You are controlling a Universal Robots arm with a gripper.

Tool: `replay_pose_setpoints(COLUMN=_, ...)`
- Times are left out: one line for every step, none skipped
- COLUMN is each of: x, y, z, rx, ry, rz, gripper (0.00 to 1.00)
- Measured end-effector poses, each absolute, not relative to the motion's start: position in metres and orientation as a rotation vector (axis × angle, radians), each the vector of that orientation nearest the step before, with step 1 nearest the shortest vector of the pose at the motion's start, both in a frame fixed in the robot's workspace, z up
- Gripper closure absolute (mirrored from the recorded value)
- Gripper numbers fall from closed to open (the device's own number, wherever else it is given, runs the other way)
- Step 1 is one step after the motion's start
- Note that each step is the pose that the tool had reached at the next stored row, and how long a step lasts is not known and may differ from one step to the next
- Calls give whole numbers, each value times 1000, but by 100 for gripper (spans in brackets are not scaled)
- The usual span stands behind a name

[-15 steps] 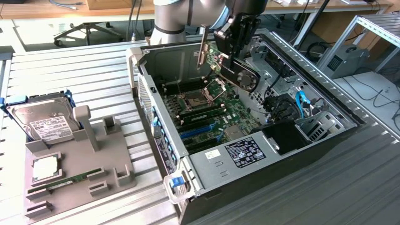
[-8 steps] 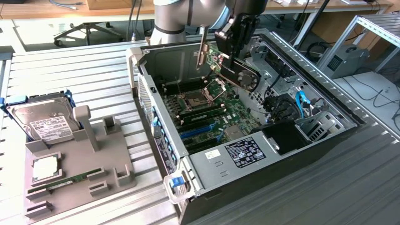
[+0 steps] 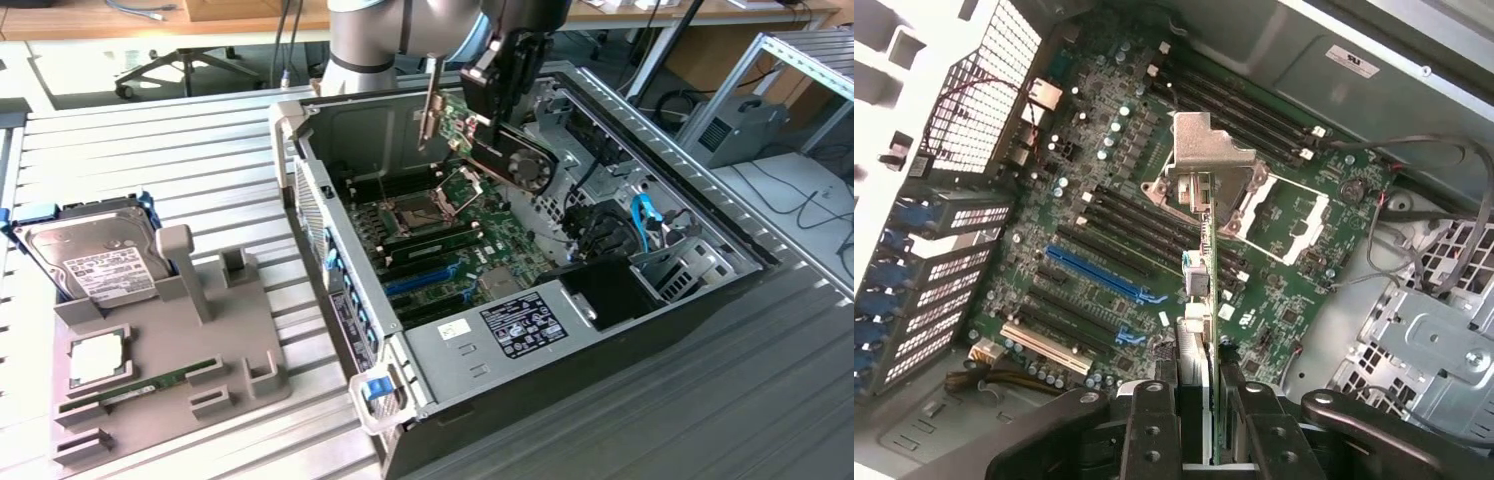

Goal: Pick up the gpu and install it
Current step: 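Insert the gpu into the slot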

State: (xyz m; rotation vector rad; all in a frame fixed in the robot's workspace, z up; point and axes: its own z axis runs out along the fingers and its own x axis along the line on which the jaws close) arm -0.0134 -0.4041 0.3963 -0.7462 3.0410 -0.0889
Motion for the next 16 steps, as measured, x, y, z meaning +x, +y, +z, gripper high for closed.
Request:
replay_pose_setpoints(x=-13, y=-404, z=396, rx=-751, ry=3040, rz=-89, gripper=73)
replay_pose_setpoints(x=-13, y=-404, z=396, rx=-756, ry=3038, rz=-89, gripper=73)
replay_pose_setpoints(x=-13, y=-404, z=396, rx=-762, ry=3037, rz=-89, gripper=73)
replay_pose_setpoints(x=-13, y=-404, z=396, rx=-767, ry=3035, rz=-89, gripper=73)
replay_pose_setpoints(x=-13, y=-404, z=396, rx=-775, ry=3033, rz=-89, gripper=73)
replay_pose_setpoints(x=-13, y=-404, z=396, rx=-780, ry=3032, rz=-89, gripper=73)
replay_pose_setpoints(x=-13, y=-404, z=396, rx=-791, ry=3029, rz=-89, gripper=73)
replay_pose_setpoints(x=-13, y=-404, z=396, rx=-800, ry=3026, rz=-89, gripper=73)
replay_pose_setpoints(x=-13, y=-404, z=396, rx=-807, ry=3024, rz=-89, gripper=73)
replay_pose_setpoints(x=-13, y=-404, z=396, rx=-812, ry=3023, rz=-88, gripper=73)
replay_pose_setpoints(x=-13, y=-404, z=396, rx=-823, ry=3020, rz=-88, gripper=73)
replay_pose_setpoints(x=-13, y=-404, z=396, rx=-830, ry=3018, rz=-88, gripper=73)
replay_pose_setpoints(x=-13, y=-404, z=396, rx=-834, ry=3016, rz=-88, gripper=73)
replay_pose_setpoints(x=-13, y=-404, z=396, rx=-840, ry=3015, rz=-88, gripper=73)
replay_pose_setpoints(x=-13, y=-404, z=396, rx=-847, ry=3013, rz=-88, gripper=73)
replay_pose_setpoints(x=-13, y=-404, z=396, rx=-854, ry=3010, rz=-88, gripper=73)
